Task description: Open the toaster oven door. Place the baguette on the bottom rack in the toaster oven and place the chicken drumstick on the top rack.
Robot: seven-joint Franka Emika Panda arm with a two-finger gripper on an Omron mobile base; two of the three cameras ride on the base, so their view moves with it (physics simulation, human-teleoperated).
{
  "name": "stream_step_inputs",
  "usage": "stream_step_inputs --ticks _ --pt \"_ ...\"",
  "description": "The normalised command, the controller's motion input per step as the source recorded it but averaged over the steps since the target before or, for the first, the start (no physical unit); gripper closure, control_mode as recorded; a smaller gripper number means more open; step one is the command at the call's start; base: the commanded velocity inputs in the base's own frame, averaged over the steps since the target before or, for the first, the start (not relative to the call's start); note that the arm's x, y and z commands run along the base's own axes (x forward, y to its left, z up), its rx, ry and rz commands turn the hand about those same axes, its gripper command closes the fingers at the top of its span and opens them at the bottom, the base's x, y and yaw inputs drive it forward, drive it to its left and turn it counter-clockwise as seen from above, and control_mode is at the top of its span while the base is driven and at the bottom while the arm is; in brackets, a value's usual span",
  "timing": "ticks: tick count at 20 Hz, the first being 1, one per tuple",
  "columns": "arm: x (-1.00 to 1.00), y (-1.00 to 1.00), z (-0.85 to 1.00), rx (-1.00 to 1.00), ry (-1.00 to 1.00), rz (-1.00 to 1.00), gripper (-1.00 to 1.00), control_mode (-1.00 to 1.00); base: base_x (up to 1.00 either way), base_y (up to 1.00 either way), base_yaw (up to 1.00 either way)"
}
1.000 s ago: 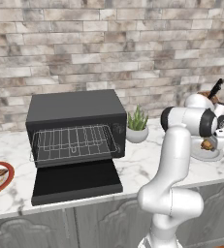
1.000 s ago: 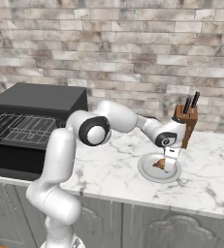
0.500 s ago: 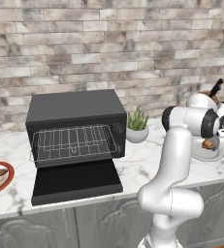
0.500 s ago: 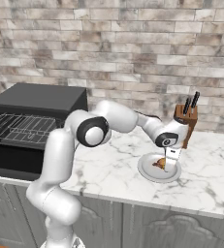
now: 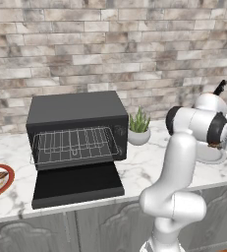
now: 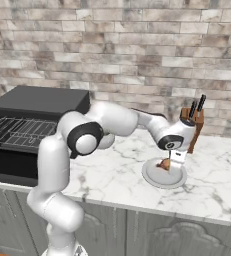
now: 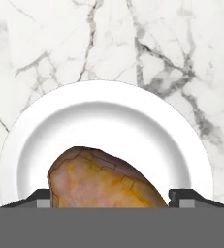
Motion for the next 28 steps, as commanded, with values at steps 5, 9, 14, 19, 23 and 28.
stream_step_inputs --ticks 5,9,14,19,23,28 --pt "-0.06 0.5 0.34 -0.06 -0.09 0.01 1.0 -1.0 0.0 0.0 0.0" --pt "-0.01 0.58 0.31 -0.09 -0.09 0.03 1.0 -1.0 0.0 0.0 0.0" --pt "-0.03 0.48 0.38 -0.01 0.0 0.01 1.0 -1.0 0.0 0.0 0.0" --pt "0.0 0.47 0.32 -0.03 0.07 0.05 1.0 -1.0 0.0 0.0 0.0" --pt "-0.01 0.37 0.34 0.0 0.17 0.1 1.0 -1.0 0.0 0.0 0.0" --pt "-0.01 0.44 0.35 0.0 0.16 0.06 1.0 -1.0 0.0 0.0 0.0"
